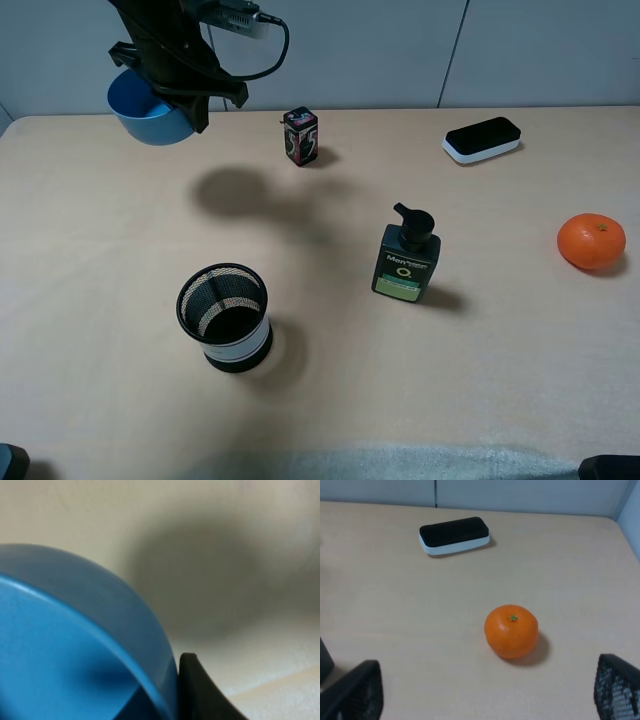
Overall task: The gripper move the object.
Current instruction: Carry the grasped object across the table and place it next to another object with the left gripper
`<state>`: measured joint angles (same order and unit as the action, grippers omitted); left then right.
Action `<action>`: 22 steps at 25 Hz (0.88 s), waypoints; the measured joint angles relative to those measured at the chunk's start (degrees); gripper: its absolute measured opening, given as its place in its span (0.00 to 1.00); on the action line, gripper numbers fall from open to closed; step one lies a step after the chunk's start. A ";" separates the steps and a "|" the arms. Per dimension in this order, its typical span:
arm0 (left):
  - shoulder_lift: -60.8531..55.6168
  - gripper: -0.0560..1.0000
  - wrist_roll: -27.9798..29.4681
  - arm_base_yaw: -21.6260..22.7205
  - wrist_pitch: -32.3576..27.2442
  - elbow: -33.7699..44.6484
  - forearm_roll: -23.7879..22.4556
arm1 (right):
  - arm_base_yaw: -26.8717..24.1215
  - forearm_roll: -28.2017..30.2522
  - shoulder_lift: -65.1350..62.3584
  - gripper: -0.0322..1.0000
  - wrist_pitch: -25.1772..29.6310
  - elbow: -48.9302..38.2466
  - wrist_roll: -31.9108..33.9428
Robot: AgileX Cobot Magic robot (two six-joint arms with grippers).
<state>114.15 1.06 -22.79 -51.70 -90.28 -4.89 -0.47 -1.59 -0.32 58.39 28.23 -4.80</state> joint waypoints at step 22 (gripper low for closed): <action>14.55 0.08 -1.95 -8.29 -5.89 -15.12 0.07 | 0.00 0.00 0.00 0.65 0.00 0.00 0.00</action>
<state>128.70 -0.89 -31.08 -57.58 -105.40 -4.81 -0.47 -1.59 -0.32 58.39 28.23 -4.80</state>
